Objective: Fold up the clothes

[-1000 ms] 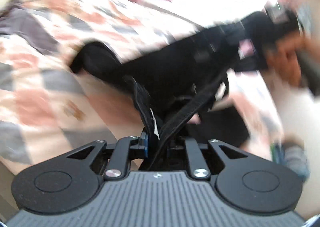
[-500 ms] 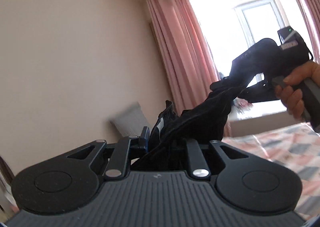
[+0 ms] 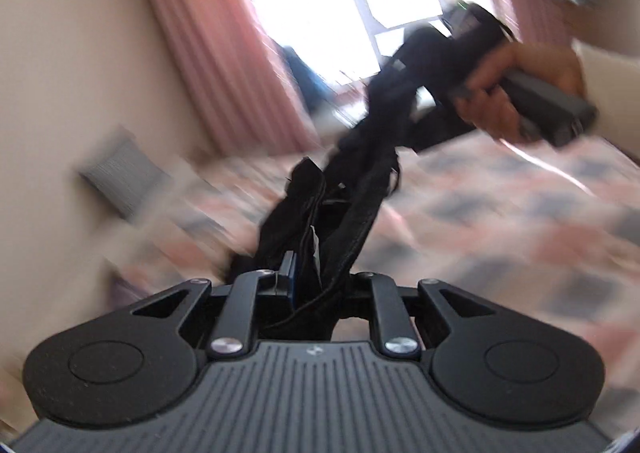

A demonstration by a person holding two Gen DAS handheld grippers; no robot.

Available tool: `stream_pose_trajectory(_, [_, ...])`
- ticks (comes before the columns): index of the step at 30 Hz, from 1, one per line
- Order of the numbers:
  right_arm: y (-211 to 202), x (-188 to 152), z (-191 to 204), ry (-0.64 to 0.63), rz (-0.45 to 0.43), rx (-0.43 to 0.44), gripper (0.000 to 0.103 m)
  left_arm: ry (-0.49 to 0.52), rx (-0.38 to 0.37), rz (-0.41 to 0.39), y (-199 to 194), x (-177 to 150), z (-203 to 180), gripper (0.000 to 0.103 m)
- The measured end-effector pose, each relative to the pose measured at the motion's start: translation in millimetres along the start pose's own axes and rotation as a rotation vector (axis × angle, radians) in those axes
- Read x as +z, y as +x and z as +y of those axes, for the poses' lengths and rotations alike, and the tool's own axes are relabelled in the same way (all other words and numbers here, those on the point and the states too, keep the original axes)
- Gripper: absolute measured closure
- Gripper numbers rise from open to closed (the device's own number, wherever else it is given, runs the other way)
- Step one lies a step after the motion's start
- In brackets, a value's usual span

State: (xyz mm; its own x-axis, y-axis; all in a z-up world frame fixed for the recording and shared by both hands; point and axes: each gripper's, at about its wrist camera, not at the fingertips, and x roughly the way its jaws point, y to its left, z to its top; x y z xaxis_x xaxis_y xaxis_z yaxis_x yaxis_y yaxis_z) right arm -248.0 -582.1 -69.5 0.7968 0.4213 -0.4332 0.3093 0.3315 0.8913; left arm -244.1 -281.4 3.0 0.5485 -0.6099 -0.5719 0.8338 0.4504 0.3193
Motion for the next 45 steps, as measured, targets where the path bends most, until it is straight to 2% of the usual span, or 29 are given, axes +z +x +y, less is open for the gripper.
stream_pose_trajectory(3, [-25.8, -44.9, -131.7, 0.127, 0.067, -0.227, 0.091, -0.011, -0.211, 0.216, 46.1, -74.7, -81.5, 0.089])
stream_pose_trajectory(6, [-53.6, -90.1, -243.4, 0.293, 0.078, -0.421, 0.093, 0.084, -0.331, 0.39, 74.0, -157.0, -148.3, 0.091])
stream_pose_trajectory(7, [-63.8, -105.1, -270.0, 0.33, 0.069, -0.46, 0.094, 0.117, -0.354, 0.422, 76.8, -173.5, -170.3, 0.091])
stream_pose_trajectory(8, [-77.9, -122.9, -290.8, 0.364, 0.039, -0.456, 0.095, 0.133, -0.385, 0.454, 83.7, -179.2, -190.4, 0.092])
stream_pose_trajectory(9, [-91.8, -130.9, -299.7, 0.372, 0.006, -0.441, 0.095, 0.146, -0.416, 0.464, 85.3, -177.4, -209.9, 0.092])
stream_pose_trajectory(11, [-118.1, -137.7, -308.6, 0.366, -0.056, -0.416, 0.095, 0.214, -0.468, 0.405, 70.2, -160.4, -235.9, 0.095])
stream_pose_trajectory(12, [-129.3, -135.8, -307.6, 0.345, -0.075, -0.42, 0.095, 0.224, -0.496, 0.385, 67.7, -146.1, -243.6, 0.102])
stream_pose_trajectory(15, [-150.3, -116.1, -288.0, 0.293, -0.121, -0.444, 0.095, 0.246, -0.569, 0.321, 62.7, -113.0, -268.3, 0.103])
stream_pose_trajectory(17, [-154.9, -108.9, -281.7, 0.266, -0.132, -0.506, 0.096, 0.227, -0.635, 0.292, 65.5, -103.9, -285.4, 0.103])
stream_pose_trajectory(19, [-152.8, -104.8, -277.0, 0.244, -0.138, -0.606, 0.093, 0.249, -0.65, 0.267, 62.3, -104.8, -301.6, 0.101])
stream_pose_trajectory(20, [-152.5, -105.7, -280.7, 0.247, -0.141, -0.656, 0.085, 0.259, -0.661, 0.262, 61.0, -105.6, -308.3, 0.093])
stream_pose_trajectory(21, [-150.6, -107.4, -284.8, 0.256, -0.143, -0.707, 0.063, 0.267, -0.68, 0.282, 61.3, -109.0, -310.9, 0.078])
stream_pose_trajectory(22, [-152.3, -112.7, -285.7, 0.254, -0.163, -0.741, 0.051, 0.271, -0.696, 0.3, 62.2, -116.8, -312.3, 0.075])
stream_pose_trajectory(23, [-155.5, -119.6, -285.3, 0.247, -0.191, -0.769, 0.04, 0.267, -0.7, 0.298, 59.6, -121.0, -301.4, 0.075])
stream_pose_trajectory(24, [-159.4, -128.4, -283.0, 0.243, -0.214, -0.767, 0.038, 0.263, -0.698, 0.299, 57.6, -124.9, -289.3, 0.074])
stream_pose_trajectory(25, [-163.0, -139.1, -281.4, 0.25, -0.234, -0.741, 0.036, 0.254, -0.677, 0.309, 58.2, -128.5, -273.0, 0.072])
stream_pose_trajectory(27, [-162.4, -164.7, -278.6, 0.296, -0.272, -0.66, 0.026, 0.198, -0.601, 0.363, 68.7, -141.4, -229.5, 0.068])
stream_pose_trajectory(30, [-158.3, -213.5, -272.9, 0.368, -0.33, -0.56, 0.026, 0.064, -0.426, 0.479, 93.0, -167.5, -150.0, 0.068])
stream_pose_trajectory(34, [-131.2, -287.9, -273.2, 0.517, -0.379, -0.498, 0.026, -0.193, -0.161, 0.656, 126.2, -219.4, -16.7, 0.068])
stream_pose_trajectory(37, [-107.1, -341.2, -272.2, 0.635, -0.428, -0.483, 0.026, -0.371, -0.032, 0.718, 137.0, -252.0, 82.9, 0.068])
stream_pose_trajectory(41, [-64.7, -386.2, -261.3, 0.731, -0.558, -0.522, 0.026, -0.503, 0.045, 0.713, 163.4, -284.9, 187.3, 0.061])
stream_pose_trajectory(45, [-24.3, -416.2, -240.2, 0.823, -0.72, -0.596, 0.026, -0.677, 0.039, 0.692, 208.8, -317.0, 284.8, 0.06])
